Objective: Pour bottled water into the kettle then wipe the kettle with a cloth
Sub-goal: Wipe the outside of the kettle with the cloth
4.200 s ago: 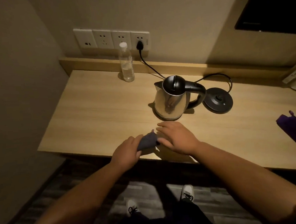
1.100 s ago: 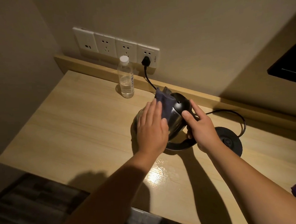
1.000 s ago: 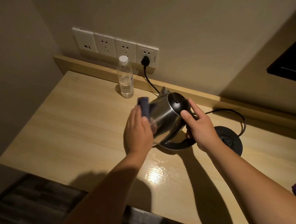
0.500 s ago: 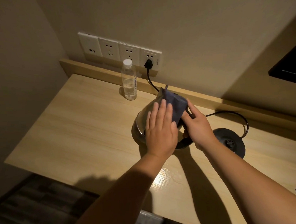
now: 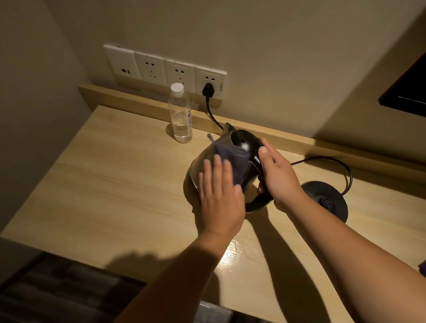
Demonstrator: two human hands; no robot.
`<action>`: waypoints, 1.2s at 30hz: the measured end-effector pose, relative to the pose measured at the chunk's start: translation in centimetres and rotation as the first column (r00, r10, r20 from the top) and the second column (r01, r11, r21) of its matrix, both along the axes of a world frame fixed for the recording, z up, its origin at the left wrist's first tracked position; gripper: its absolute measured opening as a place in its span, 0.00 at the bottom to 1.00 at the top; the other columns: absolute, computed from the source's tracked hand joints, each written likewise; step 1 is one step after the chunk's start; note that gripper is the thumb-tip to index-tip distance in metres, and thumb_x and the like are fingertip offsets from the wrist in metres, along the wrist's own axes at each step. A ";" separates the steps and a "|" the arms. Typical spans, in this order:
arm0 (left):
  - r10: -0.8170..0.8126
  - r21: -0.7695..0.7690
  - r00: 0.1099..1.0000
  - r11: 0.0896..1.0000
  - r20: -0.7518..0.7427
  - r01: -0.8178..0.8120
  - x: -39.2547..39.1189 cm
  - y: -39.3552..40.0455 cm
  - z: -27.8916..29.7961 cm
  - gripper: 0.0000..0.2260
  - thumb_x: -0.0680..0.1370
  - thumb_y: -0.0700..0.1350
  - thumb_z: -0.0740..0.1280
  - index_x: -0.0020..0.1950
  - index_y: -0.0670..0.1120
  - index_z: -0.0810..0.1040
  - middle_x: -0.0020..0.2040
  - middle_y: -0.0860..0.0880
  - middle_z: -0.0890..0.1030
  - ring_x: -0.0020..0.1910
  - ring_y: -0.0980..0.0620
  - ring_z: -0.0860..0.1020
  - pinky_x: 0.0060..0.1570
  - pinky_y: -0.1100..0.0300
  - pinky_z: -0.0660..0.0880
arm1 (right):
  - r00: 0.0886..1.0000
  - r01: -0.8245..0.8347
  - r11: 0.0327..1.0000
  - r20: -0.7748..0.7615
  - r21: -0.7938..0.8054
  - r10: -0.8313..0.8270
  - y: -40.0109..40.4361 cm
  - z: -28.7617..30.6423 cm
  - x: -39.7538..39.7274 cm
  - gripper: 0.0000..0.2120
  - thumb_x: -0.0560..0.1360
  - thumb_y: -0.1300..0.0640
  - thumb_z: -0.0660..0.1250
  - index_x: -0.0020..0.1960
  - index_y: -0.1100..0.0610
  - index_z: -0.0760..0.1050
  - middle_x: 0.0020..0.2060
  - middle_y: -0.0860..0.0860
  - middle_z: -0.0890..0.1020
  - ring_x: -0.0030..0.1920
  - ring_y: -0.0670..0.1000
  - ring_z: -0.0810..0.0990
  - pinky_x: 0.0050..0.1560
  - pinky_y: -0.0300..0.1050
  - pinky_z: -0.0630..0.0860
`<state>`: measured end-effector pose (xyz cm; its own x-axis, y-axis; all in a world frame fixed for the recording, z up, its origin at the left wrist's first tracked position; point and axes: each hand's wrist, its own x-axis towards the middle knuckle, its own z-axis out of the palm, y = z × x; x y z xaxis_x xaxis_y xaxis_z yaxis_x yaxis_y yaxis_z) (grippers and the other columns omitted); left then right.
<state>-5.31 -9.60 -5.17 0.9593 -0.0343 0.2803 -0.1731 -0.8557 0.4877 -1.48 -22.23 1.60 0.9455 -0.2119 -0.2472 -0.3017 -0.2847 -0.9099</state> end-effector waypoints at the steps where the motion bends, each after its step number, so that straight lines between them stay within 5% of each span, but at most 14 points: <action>1: -0.101 0.101 0.993 0.990 0.061 0.095 -0.1 -0.1 -0.5 0.27 0.81 0.49 0.51 0.78 0.44 0.47 0.79 0.44 0.48 0.78 0.42 0.46 0.76 0.44 0.46 | 1.000 0.000 1.000 -0.010 0.013 0.000 0.0 0.1 0.0 0.22 0.80 0.40 0.53 0.74 0.39 0.62 0.45 0.41 0.73 0.43 0.51 0.81 0.49 0.52 0.78; 2: -0.200 0.201 0.974 0.964 0.103 0.176 -0.1 0.2 -1.2 0.27 0.81 0.49 0.52 0.78 0.44 0.48 0.79 0.44 0.49 0.78 0.41 0.46 0.75 0.43 0.46 | 1.000 0.001 1.000 -0.020 0.027 -0.001 -0.1 0.0 0.0 0.23 0.80 0.39 0.53 0.74 0.40 0.62 0.60 0.52 0.60 0.50 0.51 0.82 0.56 0.54 0.78; 3: -0.272 0.292 0.955 0.929 0.122 0.227 0.0 0.7 -1.8 0.27 0.81 0.49 0.53 0.78 0.44 0.49 0.79 0.44 0.50 0.78 0.40 0.45 0.75 0.43 0.45 | 1.000 -0.001 0.999 -0.019 0.036 0.001 -0.2 -0.2 0.0 0.24 0.79 0.38 0.53 0.73 0.40 0.63 0.61 0.54 0.79 0.59 0.49 0.79 0.62 0.54 0.75; 5: -0.317 0.396 0.942 0.884 0.113 0.249 -0.1 2.0 -3.1 0.27 0.81 0.50 0.52 0.78 0.45 0.48 0.79 0.44 0.48 0.78 0.40 0.43 0.75 0.42 0.43 | 1.000 -0.005 1.000 -0.015 0.029 0.006 -0.3 -0.3 -0.1 0.24 0.79 0.38 0.53 0.73 0.40 0.63 0.69 0.47 0.74 0.66 0.46 0.73 0.65 0.50 0.72; 7: -0.275 0.409 0.958 0.886 0.086 0.218 -0.8 3.2 -4.3 0.27 0.81 0.50 0.50 0.78 0.45 0.46 0.79 0.45 0.42 0.78 0.42 0.40 0.75 0.42 0.42 | 0.999 0.007 1.000 -0.042 0.026 -0.006 -0.2 -0.2 -0.2 0.21 0.81 0.42 0.52 0.74 0.41 0.62 0.57 0.47 0.81 0.52 0.45 0.79 0.49 0.40 0.77; 10: -0.191 0.391 0.978 0.909 0.081 0.145 -1.6 4.5 -5.5 0.28 0.81 0.51 0.49 0.77 0.44 0.43 0.78 0.45 0.34 0.78 0.42 0.39 0.75 0.42 0.41 | 0.998 0.029 0.999 -0.064 0.029 -0.027 -0.2 0.1 -0.4 0.20 0.82 0.43 0.52 0.74 0.39 0.61 0.34 0.50 0.80 0.28 0.49 0.76 0.29 0.42 0.75; 15: -0.291 0.429 0.942 0.881 0.164 0.198 1.1 3.1 -2.5 0.28 0.81 0.51 0.52 0.78 0.44 0.48 0.79 0.42 0.47 0.78 0.40 0.42 0.74 0.40 0.41 | 0.998 0.045 0.998 -0.041 0.042 -0.043 0.0 -0.2 -0.1 0.20 0.81 0.42 0.52 0.73 0.39 0.63 0.49 0.46 0.80 0.43 0.48 0.77 0.44 0.44 0.76; 18: -0.321 0.449 0.933 0.866 0.162 0.220 1.5 3.0 -2.1 0.28 0.81 0.51 0.53 0.78 0.44 0.49 0.78 0.43 0.52 0.78 0.40 0.43 0.74 0.39 0.42 | 0.998 0.043 0.998 -0.046 0.048 -0.041 0.4 -0.3 -0.1 0.21 0.80 0.40 0.53 0.72 0.36 0.62 0.47 0.45 0.80 0.41 0.45 0.75 0.45 0.41 0.75; 21: -0.144 0.322 0.986 0.940 0.085 0.110 -0.4 3.6 -3.9 0.29 0.80 0.51 0.51 0.76 0.42 0.46 0.78 0.39 0.52 0.78 0.43 0.39 0.74 0.41 0.47 | 0.999 0.028 0.999 -0.040 0.038 -0.026 0.9 -0.2 -0.1 0.21 0.78 0.38 0.54 0.71 0.34 0.62 0.54 0.51 0.81 0.46 0.50 0.74 0.51 0.53 0.76; 26: 0.067 -0.153 0.975 0.983 -0.211 -0.101 -1.3 4.4 -2.9 0.27 0.79 0.54 0.43 0.76 0.53 0.33 0.78 0.49 0.42 0.78 0.49 0.43 0.76 0.47 0.50 | 1.000 0.020 0.998 -0.024 0.052 -0.018 1.4 0.2 -0.6 0.21 0.82 0.43 0.54 0.74 0.39 0.60 0.54 0.48 0.79 0.46 0.48 0.77 0.43 0.45 0.75; 29: 0.121 -0.501 0.928 0.813 -0.352 -0.296 1.9 5.7 -2.1 0.26 0.79 0.56 0.44 0.78 0.59 0.49 0.80 0.53 0.53 0.77 0.52 0.55 0.74 0.48 0.59 | 1.000 -0.009 0.999 0.000 0.040 0.009 1.7 0.7 -0.9 0.21 0.82 0.46 0.54 0.75 0.42 0.60 0.63 0.42 0.73 0.60 0.43 0.70 0.58 0.44 0.68; 31: 0.047 -0.581 0.844 0.704 -0.534 -0.407 5.0 7.0 -1.3 0.24 0.78 0.57 0.46 0.74 0.61 0.61 0.73 0.51 0.69 0.69 0.48 0.69 0.67 0.44 0.68 | 1.000 -0.025 0.999 0.005 0.025 0.025 1.8 0.8 -0.9 0.22 0.81 0.45 0.55 0.75 0.42 0.61 0.70 0.44 0.70 0.67 0.46 0.68 0.66 0.47 0.67; 33: -0.035 -0.582 0.778 0.685 -0.628 -0.439 6.6 7.7 -0.6 0.21 0.79 0.56 0.47 0.69 0.57 0.69 0.65 0.47 0.76 0.61 0.47 0.75 0.63 0.43 0.71 | 1.000 -0.014 1.000 0.006 0.023 0.014 1.6 0.7 -0.9 0.22 0.81 0.44 0.56 0.74 0.41 0.61 0.72 0.46 0.69 0.70 0.50 0.67 0.68 0.49 0.66; 36: -0.020 -0.590 0.830 0.713 -0.557 -0.378 5.5 7.2 -1.0 0.23 0.78 0.58 0.46 0.72 0.60 0.64 0.68 0.50 0.73 0.64 0.48 0.73 0.64 0.43 0.71 | 1.000 0.009 0.999 0.002 0.037 -0.010 1.2 0.7 -0.8 0.22 0.81 0.44 0.56 0.74 0.42 0.62 0.71 0.47 0.70 0.70 0.50 0.69 0.64 0.45 0.66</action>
